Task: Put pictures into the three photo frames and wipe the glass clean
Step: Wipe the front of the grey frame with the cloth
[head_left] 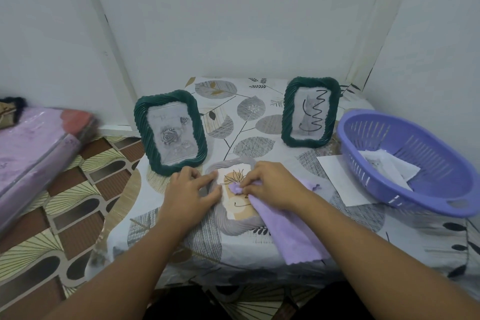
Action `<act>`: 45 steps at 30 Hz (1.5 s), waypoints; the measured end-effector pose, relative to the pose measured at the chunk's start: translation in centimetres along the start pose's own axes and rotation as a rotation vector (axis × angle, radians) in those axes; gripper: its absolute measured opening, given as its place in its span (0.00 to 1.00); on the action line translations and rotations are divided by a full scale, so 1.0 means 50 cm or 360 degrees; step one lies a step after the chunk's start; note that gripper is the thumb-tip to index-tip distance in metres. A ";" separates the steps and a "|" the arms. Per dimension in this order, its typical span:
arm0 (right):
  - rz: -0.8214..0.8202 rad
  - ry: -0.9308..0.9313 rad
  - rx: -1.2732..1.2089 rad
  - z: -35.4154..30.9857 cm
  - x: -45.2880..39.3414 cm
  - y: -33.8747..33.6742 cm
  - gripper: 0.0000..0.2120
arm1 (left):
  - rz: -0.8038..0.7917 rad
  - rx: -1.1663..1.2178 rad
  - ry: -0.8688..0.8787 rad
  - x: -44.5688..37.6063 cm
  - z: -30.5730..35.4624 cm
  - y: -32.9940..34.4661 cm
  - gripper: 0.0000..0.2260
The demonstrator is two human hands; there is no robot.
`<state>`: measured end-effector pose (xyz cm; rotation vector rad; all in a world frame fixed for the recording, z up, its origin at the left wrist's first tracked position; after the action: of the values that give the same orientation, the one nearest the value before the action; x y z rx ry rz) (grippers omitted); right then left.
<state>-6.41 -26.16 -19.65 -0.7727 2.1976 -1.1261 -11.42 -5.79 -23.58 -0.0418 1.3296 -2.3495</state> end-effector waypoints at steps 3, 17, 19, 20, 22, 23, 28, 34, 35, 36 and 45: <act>0.0050 0.0022 -0.0059 0.010 0.022 -0.008 0.06 | -0.0027 -0.0016 -0.0017 0.000 0.000 0.000 0.30; 0.0156 0.0085 0.0015 0.005 0.007 -0.012 0.07 | -0.0083 -0.0077 -0.0032 0.000 0.002 -0.001 0.31; 0.0100 0.0059 0.0038 -0.001 0.005 -0.006 0.06 | -0.0081 -0.0079 -0.0036 -0.001 0.001 -0.002 0.31; 0.0061 0.0052 0.0040 0.000 0.011 -0.009 0.06 | -0.0085 -0.0075 -0.0039 -0.001 0.001 -0.002 0.31; 0.0005 0.0060 0.0065 0.010 0.025 -0.022 0.06 | -0.0094 -0.0065 -0.0046 0.000 0.002 -0.003 0.31; 0.0003 0.0075 0.0089 0.016 0.029 -0.028 0.06 | -0.0096 -0.0071 -0.0046 0.000 0.004 -0.003 0.32; 0.0092 0.0098 0.0190 0.004 0.020 -0.020 0.07 | -0.0083 -0.0048 -0.0042 0.002 0.003 -0.003 0.30; 0.0064 0.0132 0.0109 0.012 0.034 -0.024 0.07 | -0.0066 -0.0016 -0.0028 0.000 0.004 0.000 0.26; 0.0101 0.0142 0.0104 0.010 0.028 -0.025 0.08 | -0.0061 -0.0008 -0.0029 0.001 0.004 -0.002 0.27; 0.0131 0.0155 0.0099 0.010 0.022 -0.024 0.08 | -0.0061 -0.0001 -0.0033 0.001 0.005 -0.003 0.28; 0.0079 0.0132 0.0033 0.011 0.037 -0.023 0.07 | -0.0084 0.0009 -0.0041 -0.001 0.003 -0.002 0.25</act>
<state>-7.04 -28.27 -19.33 -0.6705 2.2570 -1.1736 -11.35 -5.84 -23.41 -0.1062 1.3246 -2.3884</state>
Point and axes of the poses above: each hand's wrist, its own x-axis away from the middle knuckle, its own y-axis out of the palm, z = x × y, the point moved 5 cm from there along -x, towards the middle knuckle, and after that the axes turned 15 degrees about -y, right-handed, at the moved point
